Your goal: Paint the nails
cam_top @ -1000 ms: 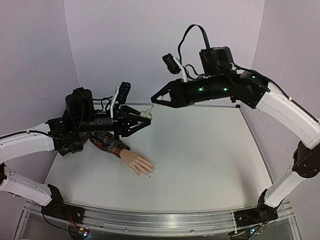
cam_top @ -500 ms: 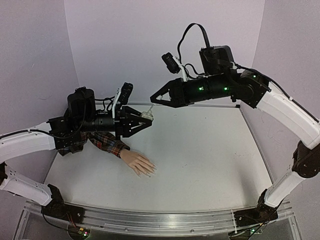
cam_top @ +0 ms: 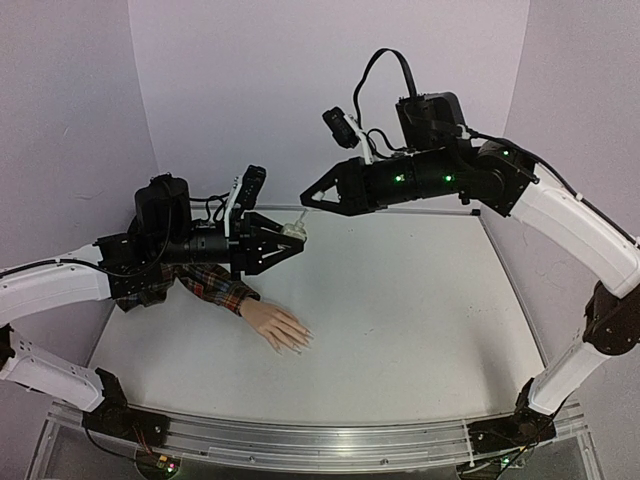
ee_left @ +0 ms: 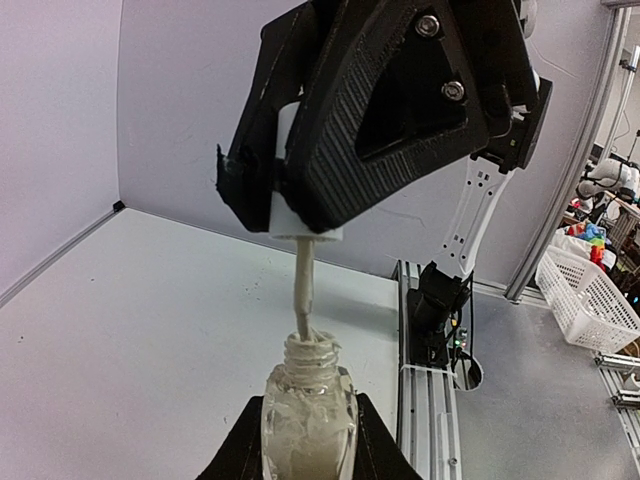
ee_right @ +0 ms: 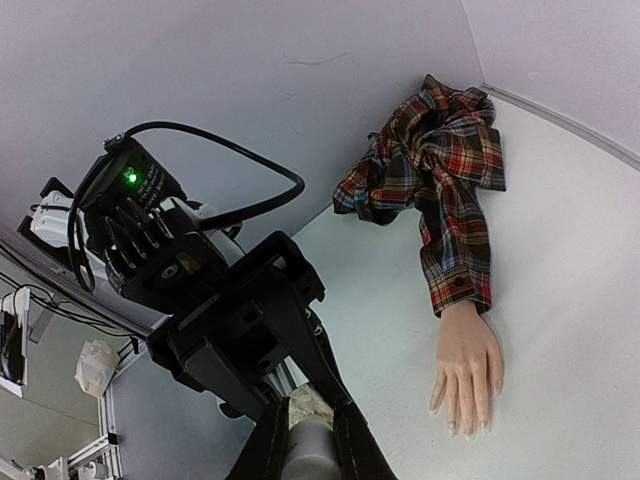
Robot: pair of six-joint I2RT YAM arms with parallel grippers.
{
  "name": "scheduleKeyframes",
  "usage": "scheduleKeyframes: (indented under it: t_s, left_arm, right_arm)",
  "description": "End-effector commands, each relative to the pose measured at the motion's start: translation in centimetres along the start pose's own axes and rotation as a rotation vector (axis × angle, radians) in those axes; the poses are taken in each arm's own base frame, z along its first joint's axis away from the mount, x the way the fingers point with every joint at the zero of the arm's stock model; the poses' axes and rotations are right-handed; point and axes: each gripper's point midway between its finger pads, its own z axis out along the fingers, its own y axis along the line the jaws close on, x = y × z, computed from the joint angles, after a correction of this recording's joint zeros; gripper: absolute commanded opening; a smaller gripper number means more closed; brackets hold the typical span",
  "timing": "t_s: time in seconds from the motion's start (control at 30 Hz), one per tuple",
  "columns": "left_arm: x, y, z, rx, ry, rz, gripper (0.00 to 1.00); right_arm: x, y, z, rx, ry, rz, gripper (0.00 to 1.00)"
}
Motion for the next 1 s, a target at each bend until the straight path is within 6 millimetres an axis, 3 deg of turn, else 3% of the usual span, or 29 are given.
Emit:
scheduleKeyframes:
  t_s: [0.0, 0.53, 0.97]
  left_arm:
    - [-4.0, -1.3, -0.8, 0.020, -0.091, 0.072, 0.00]
    - [-4.4, -1.6, -1.3, 0.019, -0.101, 0.081, 0.00]
    - [-4.7, -1.5, -1.1, 0.017, -0.098, 0.085, 0.00]
  right_arm:
    - [-0.2, 0.9, 0.2, -0.026, -0.005, -0.017, 0.00]
    - [0.6, 0.2, 0.4, 0.007, 0.008, -0.013, 0.00]
    - [1.5, 1.5, 1.4, -0.065, 0.059, -0.023, 0.00]
